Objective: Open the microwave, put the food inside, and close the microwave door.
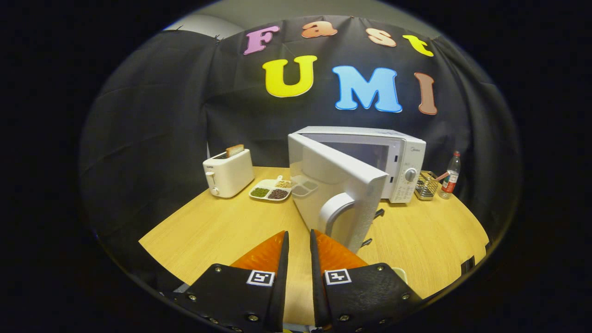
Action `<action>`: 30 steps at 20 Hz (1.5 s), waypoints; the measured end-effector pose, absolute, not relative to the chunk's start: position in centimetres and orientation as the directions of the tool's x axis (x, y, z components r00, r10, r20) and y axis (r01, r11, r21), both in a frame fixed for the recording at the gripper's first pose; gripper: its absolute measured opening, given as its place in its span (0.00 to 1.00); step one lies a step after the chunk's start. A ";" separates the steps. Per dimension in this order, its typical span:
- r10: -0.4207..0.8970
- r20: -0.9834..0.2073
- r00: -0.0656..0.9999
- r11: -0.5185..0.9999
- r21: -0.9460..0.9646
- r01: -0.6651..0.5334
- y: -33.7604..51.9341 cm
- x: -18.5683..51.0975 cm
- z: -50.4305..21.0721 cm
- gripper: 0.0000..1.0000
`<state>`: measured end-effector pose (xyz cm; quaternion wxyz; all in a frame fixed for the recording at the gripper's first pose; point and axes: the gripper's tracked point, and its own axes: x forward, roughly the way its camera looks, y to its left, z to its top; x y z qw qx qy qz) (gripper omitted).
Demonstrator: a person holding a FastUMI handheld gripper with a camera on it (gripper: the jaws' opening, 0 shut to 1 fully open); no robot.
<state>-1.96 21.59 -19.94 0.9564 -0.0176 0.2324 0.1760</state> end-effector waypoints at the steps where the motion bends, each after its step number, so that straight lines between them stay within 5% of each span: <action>1: 0.345 -0.450 0.824 0.929 0.041 -0.367 22.4 -2.3 -19.9 0.25; 8: 0.531 -0.369 0.763 0.842 0.129 -0.524 25.9 -5.3 -16.2 0.30; 9: 0.560 -0.346 0.753 0.823 0.129 -0.552 26.2 -5.8 -15.2 0.44; 10: 0.580 -0.317 0.750 0.809 0.117 -0.576 26.2 -6.2 -14.0 0.73; 12: 0.572 -0.274 0.773 0.813 0.067 -0.578 25.1 -6.3 -12.0 0.99; 18: 0.459 -0.187 0.868 0.881 -0.031 -0.472 18.6 -4.7 -8.7 0.99; 30: 0.106 -0.265 0.958 0.994 0.055 -0.095 7.3 3.8 -12.6 0.99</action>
